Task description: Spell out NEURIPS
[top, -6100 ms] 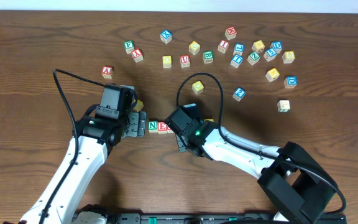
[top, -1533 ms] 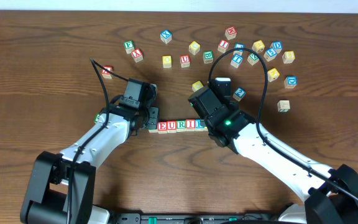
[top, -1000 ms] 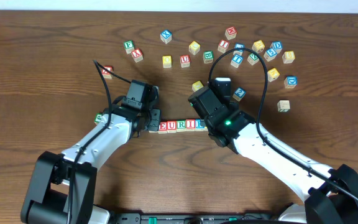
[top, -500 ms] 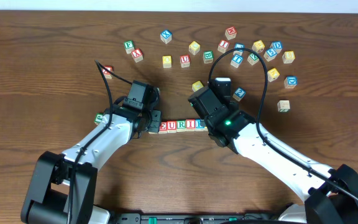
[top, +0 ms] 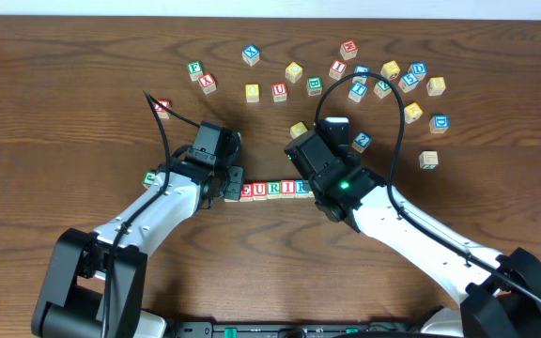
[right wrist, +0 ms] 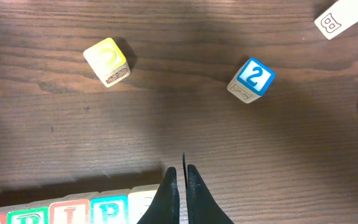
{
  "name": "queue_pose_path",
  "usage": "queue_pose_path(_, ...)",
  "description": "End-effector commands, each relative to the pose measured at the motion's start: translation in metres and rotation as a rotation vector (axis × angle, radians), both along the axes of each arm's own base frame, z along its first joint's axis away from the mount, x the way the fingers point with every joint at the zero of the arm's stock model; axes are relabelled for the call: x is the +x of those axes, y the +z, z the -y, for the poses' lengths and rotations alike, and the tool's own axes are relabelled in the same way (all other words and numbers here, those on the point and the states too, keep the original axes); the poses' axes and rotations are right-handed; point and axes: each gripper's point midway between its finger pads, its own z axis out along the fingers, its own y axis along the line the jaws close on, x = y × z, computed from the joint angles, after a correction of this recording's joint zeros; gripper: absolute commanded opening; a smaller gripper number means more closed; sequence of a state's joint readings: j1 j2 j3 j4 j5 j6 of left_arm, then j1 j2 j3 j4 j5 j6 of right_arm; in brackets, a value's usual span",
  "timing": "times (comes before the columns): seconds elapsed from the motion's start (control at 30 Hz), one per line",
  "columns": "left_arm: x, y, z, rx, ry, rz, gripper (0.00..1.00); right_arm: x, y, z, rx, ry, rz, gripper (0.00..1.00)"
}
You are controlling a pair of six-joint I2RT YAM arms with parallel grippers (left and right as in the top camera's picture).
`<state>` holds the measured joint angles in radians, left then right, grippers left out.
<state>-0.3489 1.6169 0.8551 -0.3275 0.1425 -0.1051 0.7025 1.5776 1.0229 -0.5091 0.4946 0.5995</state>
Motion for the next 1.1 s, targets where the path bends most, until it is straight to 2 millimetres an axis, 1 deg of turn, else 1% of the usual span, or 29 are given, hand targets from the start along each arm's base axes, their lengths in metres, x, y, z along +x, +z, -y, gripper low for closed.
queue_pose_path(0.0, 0.009, 0.002, -0.004, 0.031, 0.020, 0.026, 0.08, 0.003, 0.001, 0.003, -0.007, -0.027, 0.011, 0.01)
queue_pose_path(0.13, 0.011, 0.003, -0.006, 0.041, 0.027, 0.038, 0.07, 0.003, 0.001, 0.003, -0.006, -0.028, 0.012, 0.01)
queue_pose_path(0.3, 0.016, 0.003, -0.016, 0.095, 0.053, 0.062, 0.07, 0.003, 0.001, 0.003, -0.006, -0.028, 0.011, 0.01)
queue_pose_path(0.5, 0.015, 0.004, -0.019, 0.109, 0.059, 0.061, 0.08, 0.003, 0.001, 0.003, -0.007, -0.028, 0.010, 0.01)
queue_pose_path(0.67, 0.012, 0.007, -0.024, 0.126, 0.074, 0.056, 0.07, 0.003, 0.001, 0.004, -0.009, -0.028, 0.008, 0.01)
queue_pose_path(0.83, 0.005, 0.009, -0.026, 0.129, 0.084, 0.033, 0.07, 0.002, 0.001, 0.004, -0.011, -0.028, 0.006, 0.01)
queue_pose_path(1.07, -0.004, 0.007, -0.029, 0.141, 0.085, 0.000, 0.07, 0.002, 0.000, 0.005, -0.014, -0.027, 0.003, 0.01)
